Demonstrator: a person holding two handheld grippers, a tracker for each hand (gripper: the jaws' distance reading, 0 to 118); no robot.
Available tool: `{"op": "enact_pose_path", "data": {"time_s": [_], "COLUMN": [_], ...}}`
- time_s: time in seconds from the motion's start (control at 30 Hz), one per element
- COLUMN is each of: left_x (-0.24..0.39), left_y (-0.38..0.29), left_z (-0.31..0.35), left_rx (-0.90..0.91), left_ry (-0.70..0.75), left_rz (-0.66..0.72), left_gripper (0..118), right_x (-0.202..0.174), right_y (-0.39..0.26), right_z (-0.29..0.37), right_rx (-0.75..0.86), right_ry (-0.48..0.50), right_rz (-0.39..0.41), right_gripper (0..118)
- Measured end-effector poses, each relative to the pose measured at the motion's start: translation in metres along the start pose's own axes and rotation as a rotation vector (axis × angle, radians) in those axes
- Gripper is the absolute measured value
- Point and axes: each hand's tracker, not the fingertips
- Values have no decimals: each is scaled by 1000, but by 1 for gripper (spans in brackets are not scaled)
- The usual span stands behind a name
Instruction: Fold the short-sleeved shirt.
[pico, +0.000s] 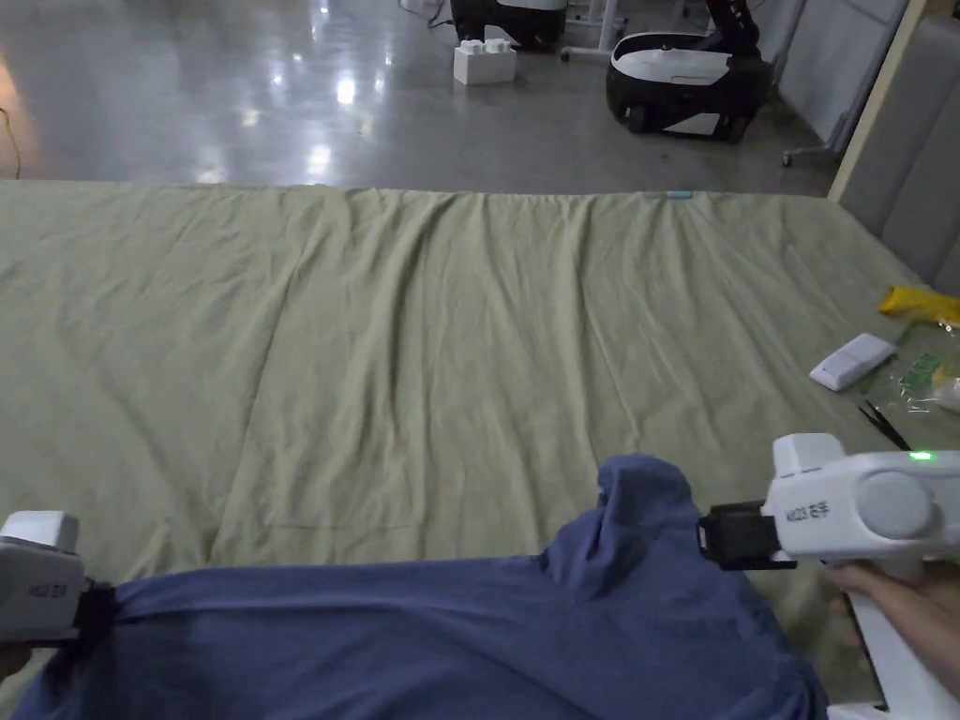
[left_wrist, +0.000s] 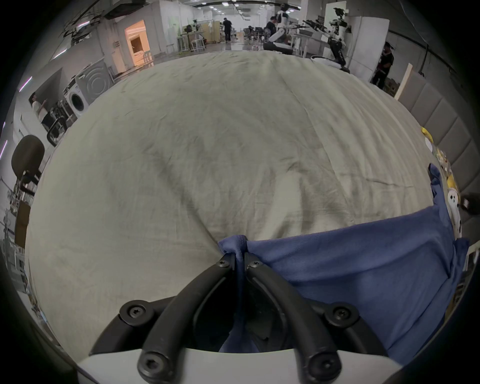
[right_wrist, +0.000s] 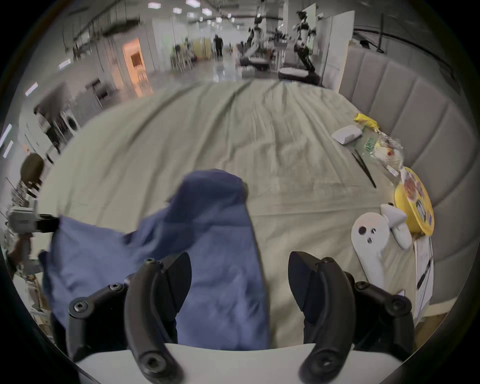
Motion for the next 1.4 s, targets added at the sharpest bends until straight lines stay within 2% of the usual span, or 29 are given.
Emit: {"op": "enact_pose_path", "data": {"time_s": [0.07,0.13,0.17,0.23,0.27,0.3,0.33,0.37,0.47,0.53,0.6,0.73,0.83,1.03,1.07,1.17,1.2,1.23,1.27,1.3,1.4], "left_x": [1,1,0,2,4,5,7,8,4,-2,-12,-26,-39,-41,-40,-49,-49,-49,-48,-49,-50], "left_y": [1,0,2,2,2,3,0,-1,-2,-15,-31,-94,-152,-232,-239,-247,-248,-248,-248,-248,-245], "left_z": [2,3,4,5,5,3,4,7,26,63,97,160,186,182,179,157,153,151,150,152,177], "left_rx": [-5,-7,-8,-14,-16,-14,-8,-2,74,186,208,285,295,213,212,212,231,240,254,280,368], "left_ry": [-3,-7,-9,-11,-6,1,6,11,-23,-40,-127,-171,-213,-249,-250,-228,-220,-215,-182,-145,-92], "left_rz": [-4,2,4,3,-5,-15,-28,-32,-76,-49,-25,-9,53,128,131,157,177,186,193,190,172], "left_gripper": [7,7,7,7,7,7,6,5,5,5,5,5,5,5,5,7,22,42,65,82,83], "right_x": [-2,-1,-4,-7,-8,-9,-9,-7,-1,2,6,9,10,7,8,5,4,2,-1,3,5], "right_y": [10,5,1,0,-5,-10,-12,-14,-23,-30,-44,-96,-153,-250,-259,-274,-274,-274,-275,-279,-280], "right_z": [-38,-68,-77,-64,-58,-54,-53,-51,-35,-1,41,126,167,165,157,142,139,137,136,129,135], "right_rx": [-95,-169,-202,-138,-118,-84,-81,-82,-48,73,163,252,275,204,186,167,170,168,163,153,185], "right_ry": [-6,-28,-31,-42,-36,18,27,68,87,94,114,165,156,118,131,111,112,109,105,111,46], "right_rz": [-4,-15,-7,-16,-20,5,23,10,-47,-6,41,-23,-23,-127,-156,-177,-176,-174,-167,-147,-81], "right_gripper": [81,71,71,45,23,1,1,1,1,1,1,1,1,1,1,5,24,52,74,81,79]}}
